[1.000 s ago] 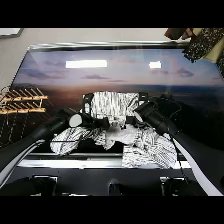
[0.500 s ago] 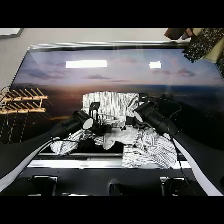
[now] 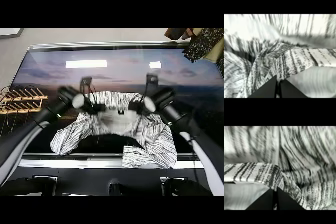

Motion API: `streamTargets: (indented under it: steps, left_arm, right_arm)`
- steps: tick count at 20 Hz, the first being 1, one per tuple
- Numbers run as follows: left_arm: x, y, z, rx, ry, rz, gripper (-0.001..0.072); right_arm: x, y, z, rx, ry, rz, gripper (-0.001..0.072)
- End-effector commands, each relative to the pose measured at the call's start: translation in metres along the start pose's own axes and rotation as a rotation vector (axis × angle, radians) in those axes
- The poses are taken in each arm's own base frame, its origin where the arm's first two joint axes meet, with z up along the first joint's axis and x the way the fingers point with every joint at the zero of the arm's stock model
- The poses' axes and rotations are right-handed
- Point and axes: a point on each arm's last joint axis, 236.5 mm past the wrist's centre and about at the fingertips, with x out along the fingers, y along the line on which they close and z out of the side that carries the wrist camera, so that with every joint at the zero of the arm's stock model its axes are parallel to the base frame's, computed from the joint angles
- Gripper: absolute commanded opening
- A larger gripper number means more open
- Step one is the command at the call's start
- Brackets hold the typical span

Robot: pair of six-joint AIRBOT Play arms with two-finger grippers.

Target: Fold the clothes and pants, and hang the long-sleeved shirts on hangers.

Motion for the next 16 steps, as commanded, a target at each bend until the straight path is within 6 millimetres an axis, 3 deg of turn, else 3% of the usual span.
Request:
streamTargets:
  steps: [1,5,9,13,16]
  left_arm:
    - [-0.093,0.001,0.058,0.024,-0.137,-0.012,0.0017]
    - [-0.206,-0.023,0.094,0.018,-0.339,-0.130,0.0017]
    - [-0.289,-0.027,0.092,0.023,-0.518,-0.241,0.0017]
    - [-0.366,-0.025,0.087,0.020,-0.718,-0.360,0.0017]
    - [-0.403,-0.022,0.082,0.019,-0.810,-0.415,0.0017]
  right_arm:
    - [-0.092,0.009,0.059,-0.067,-0.171,0.076,0.0030]
    - [-0.209,0.010,0.102,-0.055,-0.367,0.181,0.0029]
    - [-0.320,0.012,0.126,-0.049,-0.634,0.359,0.0030]
    - [-0.395,0.012,0.132,-0.031,-0.846,0.517,0.0030]
    - [-0.430,0.016,0.135,-0.018,-0.949,0.610,0.0030]
